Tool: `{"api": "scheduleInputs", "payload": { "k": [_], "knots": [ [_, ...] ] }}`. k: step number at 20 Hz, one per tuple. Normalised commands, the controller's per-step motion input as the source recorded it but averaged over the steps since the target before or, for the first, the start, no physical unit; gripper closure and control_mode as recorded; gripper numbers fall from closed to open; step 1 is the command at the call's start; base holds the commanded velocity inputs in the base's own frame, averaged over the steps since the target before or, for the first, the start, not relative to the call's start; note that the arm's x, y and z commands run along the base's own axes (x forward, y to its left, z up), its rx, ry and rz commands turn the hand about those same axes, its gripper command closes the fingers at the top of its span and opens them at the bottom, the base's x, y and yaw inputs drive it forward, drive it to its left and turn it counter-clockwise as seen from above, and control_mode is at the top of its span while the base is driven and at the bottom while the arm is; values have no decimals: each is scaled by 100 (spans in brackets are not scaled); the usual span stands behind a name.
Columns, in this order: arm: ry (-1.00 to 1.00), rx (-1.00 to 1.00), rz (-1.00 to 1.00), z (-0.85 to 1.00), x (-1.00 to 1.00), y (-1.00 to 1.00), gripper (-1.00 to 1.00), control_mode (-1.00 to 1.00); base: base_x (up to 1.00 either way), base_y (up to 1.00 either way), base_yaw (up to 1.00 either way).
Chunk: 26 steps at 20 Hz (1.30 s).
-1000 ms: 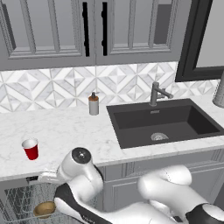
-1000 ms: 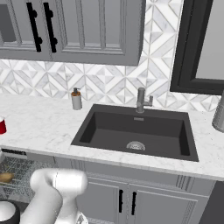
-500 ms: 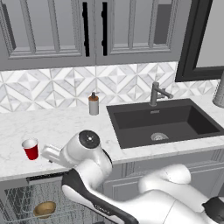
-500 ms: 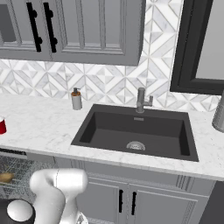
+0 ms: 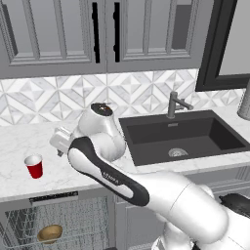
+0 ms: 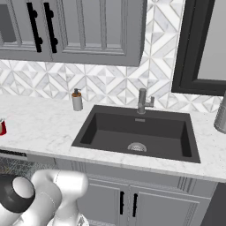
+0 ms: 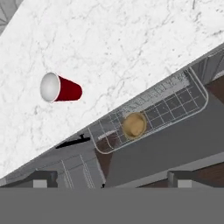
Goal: Pick up the cup and bowl from the counter, place them in the dishwasher, and close the dishwasher door.
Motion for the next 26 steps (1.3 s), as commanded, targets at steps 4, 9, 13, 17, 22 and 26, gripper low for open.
{"api": "scheduleInputs", "payload": {
  "k": [4, 9, 13, 17, 22, 26],
  "knots": [
    [9, 2, 0, -22, 64, -13, -100, -100, 0, 0, 0],
    [24, 0, 0, -11, 63, 33, -100, -100, 0, 0, 0],
    [11, 0, 7, -33, 21, 24, -100, -100, 0, 0, 0],
    [0, 0, 4, -36, 0, 14, -100, -100, 0, 0, 0],
    [-3, 0, 6, -41, 11, 23, -100, -100, 0, 0, 0],
    [-20, 0, 14, -2, 7, 36, -100, -100, 0, 0, 0]
  ]
}}
